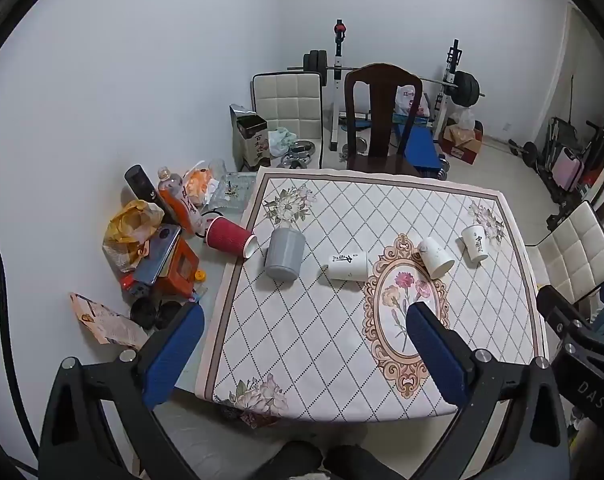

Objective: Flip cup upright

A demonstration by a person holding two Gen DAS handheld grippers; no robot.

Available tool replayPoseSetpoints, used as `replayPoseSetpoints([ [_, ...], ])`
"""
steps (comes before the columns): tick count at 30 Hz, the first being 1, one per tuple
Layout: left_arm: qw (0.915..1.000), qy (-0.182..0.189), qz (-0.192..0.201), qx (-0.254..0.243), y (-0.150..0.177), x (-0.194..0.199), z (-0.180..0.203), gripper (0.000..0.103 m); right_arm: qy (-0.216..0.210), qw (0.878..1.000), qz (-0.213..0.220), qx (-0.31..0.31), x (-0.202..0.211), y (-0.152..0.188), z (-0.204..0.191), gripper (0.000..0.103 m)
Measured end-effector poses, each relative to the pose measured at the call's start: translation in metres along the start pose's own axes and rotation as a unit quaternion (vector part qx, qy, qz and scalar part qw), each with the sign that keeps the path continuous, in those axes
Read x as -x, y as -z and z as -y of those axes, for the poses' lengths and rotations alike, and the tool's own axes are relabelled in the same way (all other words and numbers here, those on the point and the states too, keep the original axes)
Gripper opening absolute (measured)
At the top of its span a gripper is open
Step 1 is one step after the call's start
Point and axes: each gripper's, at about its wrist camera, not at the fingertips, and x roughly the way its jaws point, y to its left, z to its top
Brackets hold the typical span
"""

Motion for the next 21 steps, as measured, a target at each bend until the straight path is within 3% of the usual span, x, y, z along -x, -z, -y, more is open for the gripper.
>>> replayPoseSetpoints([
  [21,1.0,0.004,-0.002,0.0,-0.001,0.006,0.01,0.103,0.011,1.0,0.006,-0.001,0.012,-0.003,0.011,0.103],
])
